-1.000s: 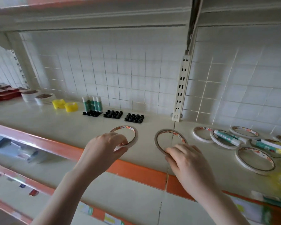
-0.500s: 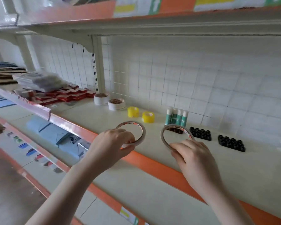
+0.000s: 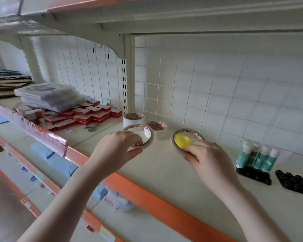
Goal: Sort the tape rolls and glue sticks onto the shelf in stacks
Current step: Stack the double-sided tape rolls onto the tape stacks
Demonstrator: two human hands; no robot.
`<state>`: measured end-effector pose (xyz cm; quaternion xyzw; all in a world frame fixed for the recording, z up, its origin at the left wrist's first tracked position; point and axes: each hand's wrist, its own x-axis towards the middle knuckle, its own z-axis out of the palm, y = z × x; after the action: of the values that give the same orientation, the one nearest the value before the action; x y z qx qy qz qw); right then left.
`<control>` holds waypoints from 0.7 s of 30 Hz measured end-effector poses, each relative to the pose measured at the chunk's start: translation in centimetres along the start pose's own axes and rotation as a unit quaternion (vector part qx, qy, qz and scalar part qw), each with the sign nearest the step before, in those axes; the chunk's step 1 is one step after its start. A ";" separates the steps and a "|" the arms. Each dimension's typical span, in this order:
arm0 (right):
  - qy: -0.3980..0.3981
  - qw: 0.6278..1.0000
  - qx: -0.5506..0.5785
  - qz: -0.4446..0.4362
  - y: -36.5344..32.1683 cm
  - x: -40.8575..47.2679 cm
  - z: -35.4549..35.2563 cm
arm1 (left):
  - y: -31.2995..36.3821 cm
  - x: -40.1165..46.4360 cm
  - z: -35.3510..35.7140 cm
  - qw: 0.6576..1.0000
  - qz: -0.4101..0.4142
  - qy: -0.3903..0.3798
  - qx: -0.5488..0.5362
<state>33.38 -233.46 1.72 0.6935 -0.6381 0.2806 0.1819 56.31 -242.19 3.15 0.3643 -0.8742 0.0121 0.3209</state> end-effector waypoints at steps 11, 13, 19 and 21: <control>-0.081 0.995 -0.030 0.041 -2.2 10.9 7.0 | -10.4 6.3 1.2 0.999 0.018 -0.013 -0.039; -0.099 0.992 -0.048 0.063 -2.4 12.0 8.2 | -12.0 7.2 1.5 0.998 0.028 -0.021 -0.043; -0.148 0.983 -0.038 0.106 -2.6 14.3 10.7 | -15.4 9.3 2.1 0.997 0.050 -0.025 -0.056; -0.155 0.980 -0.043 0.114 -2.5 14.8 11.2 | -16.1 10.0 2.5 0.996 0.055 -0.030 -0.060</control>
<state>38.05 -251.53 2.49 0.6426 -0.7451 0.1609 0.0774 60.08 -260.91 3.44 0.2958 -0.9014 -0.0339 0.3145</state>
